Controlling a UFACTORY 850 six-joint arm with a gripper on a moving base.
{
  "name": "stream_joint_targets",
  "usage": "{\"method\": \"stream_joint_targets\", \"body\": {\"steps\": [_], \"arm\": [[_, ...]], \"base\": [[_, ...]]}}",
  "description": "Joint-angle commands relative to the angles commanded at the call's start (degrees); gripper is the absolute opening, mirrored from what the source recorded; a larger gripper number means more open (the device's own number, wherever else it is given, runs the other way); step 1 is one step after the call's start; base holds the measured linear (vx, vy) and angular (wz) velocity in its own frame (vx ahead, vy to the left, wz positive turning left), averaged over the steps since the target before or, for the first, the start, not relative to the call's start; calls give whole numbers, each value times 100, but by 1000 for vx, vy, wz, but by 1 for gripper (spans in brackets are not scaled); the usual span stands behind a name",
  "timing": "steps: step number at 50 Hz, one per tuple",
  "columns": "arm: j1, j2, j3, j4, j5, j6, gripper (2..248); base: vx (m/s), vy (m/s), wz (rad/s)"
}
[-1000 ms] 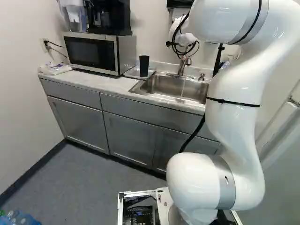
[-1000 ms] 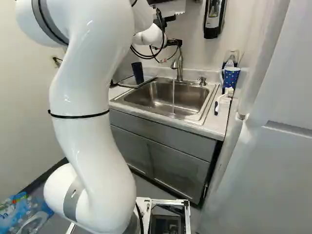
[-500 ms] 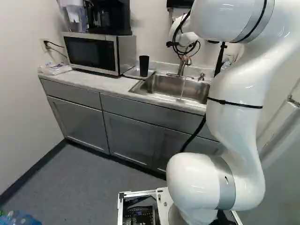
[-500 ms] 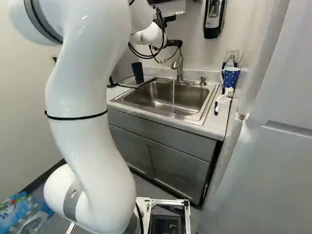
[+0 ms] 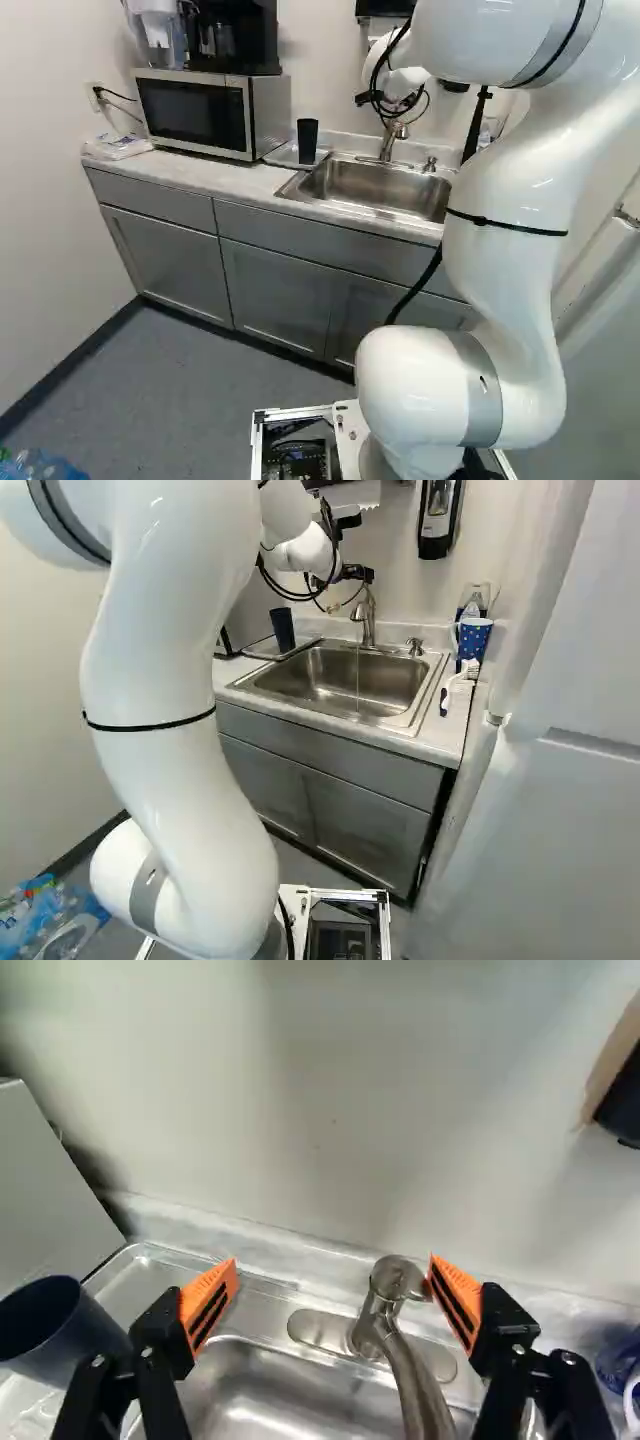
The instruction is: Rinse the cup and place it in the tray
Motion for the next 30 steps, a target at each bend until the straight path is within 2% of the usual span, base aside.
{"method": "stream_joint_targets", "body": {"steps": [30], "arm": [[-22,219,249,0,-21,0,247]], "base": [[0,0,0]]}}
